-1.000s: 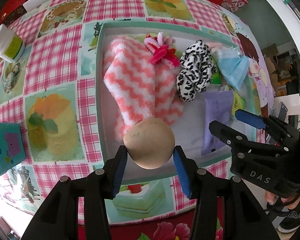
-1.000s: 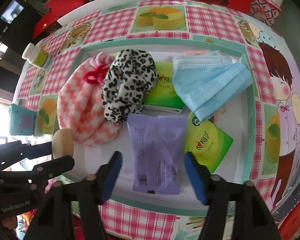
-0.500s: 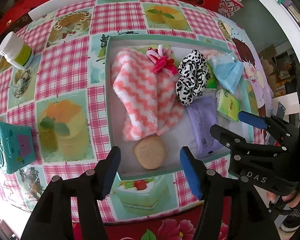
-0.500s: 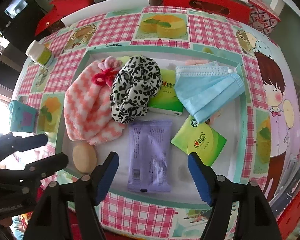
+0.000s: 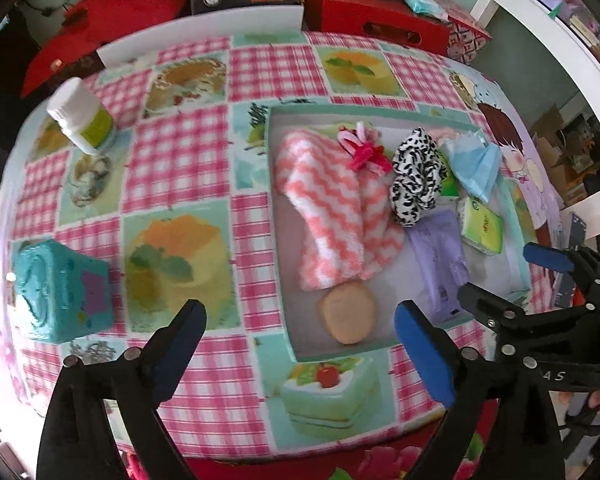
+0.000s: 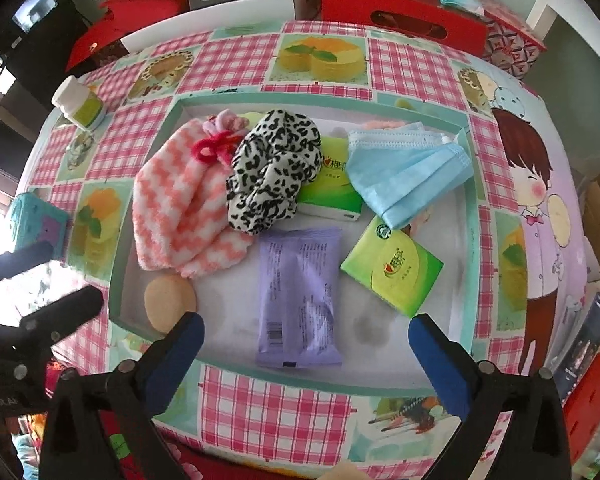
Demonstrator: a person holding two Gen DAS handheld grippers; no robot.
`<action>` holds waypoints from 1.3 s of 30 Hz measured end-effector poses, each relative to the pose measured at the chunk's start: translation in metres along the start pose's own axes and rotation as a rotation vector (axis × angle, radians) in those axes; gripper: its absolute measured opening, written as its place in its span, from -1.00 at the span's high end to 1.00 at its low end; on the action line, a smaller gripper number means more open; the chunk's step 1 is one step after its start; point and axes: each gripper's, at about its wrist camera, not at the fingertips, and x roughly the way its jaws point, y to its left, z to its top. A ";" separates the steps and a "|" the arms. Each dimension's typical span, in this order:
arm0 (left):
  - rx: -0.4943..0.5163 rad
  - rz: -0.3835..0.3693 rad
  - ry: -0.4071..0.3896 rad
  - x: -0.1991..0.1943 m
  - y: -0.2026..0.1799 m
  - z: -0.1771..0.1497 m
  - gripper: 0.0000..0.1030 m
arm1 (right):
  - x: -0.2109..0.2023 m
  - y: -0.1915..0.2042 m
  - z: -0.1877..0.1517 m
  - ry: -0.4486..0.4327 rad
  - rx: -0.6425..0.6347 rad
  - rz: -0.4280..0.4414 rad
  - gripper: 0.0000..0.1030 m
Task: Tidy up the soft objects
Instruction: 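Move both tools back from the tray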
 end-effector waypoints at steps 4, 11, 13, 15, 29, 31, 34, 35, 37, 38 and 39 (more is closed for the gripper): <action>-0.011 0.013 -0.049 -0.004 0.003 -0.011 -0.85 | -0.003 0.008 -0.009 -0.014 0.005 -0.002 -1.00; 0.004 0.087 -0.118 -0.011 0.009 -0.030 -0.85 | -0.008 0.028 -0.027 -0.040 -0.011 -0.018 -1.00; -0.008 0.089 -0.132 -0.013 0.013 -0.035 -0.85 | -0.010 0.032 -0.029 -0.048 -0.016 -0.024 -1.00; -0.026 0.075 -0.146 -0.016 0.017 -0.039 -0.85 | -0.012 0.035 -0.033 -0.061 -0.015 -0.032 -1.00; -0.072 0.154 -0.154 -0.020 0.030 -0.060 -0.85 | -0.015 0.052 -0.049 -0.099 -0.036 -0.062 -1.00; -0.079 0.158 -0.150 -0.020 0.032 -0.063 -0.85 | -0.016 0.053 -0.050 -0.102 -0.037 -0.066 -1.00; -0.089 0.160 -0.150 -0.022 0.035 -0.067 -0.85 | -0.017 0.054 -0.052 -0.106 -0.039 -0.071 -1.00; -0.092 0.160 -0.150 -0.022 0.037 -0.068 -0.85 | -0.018 0.054 -0.053 -0.107 -0.040 -0.073 -1.00; -0.097 0.164 -0.151 -0.023 0.038 -0.069 -0.85 | -0.019 0.055 -0.054 -0.108 -0.042 -0.075 -1.00; -0.099 0.165 -0.152 -0.024 0.040 -0.070 -0.85 | -0.019 0.055 -0.054 -0.109 -0.042 -0.075 -1.00; -0.101 0.164 -0.153 -0.025 0.040 -0.070 -0.85 | -0.020 0.056 -0.054 -0.110 -0.043 -0.075 -1.00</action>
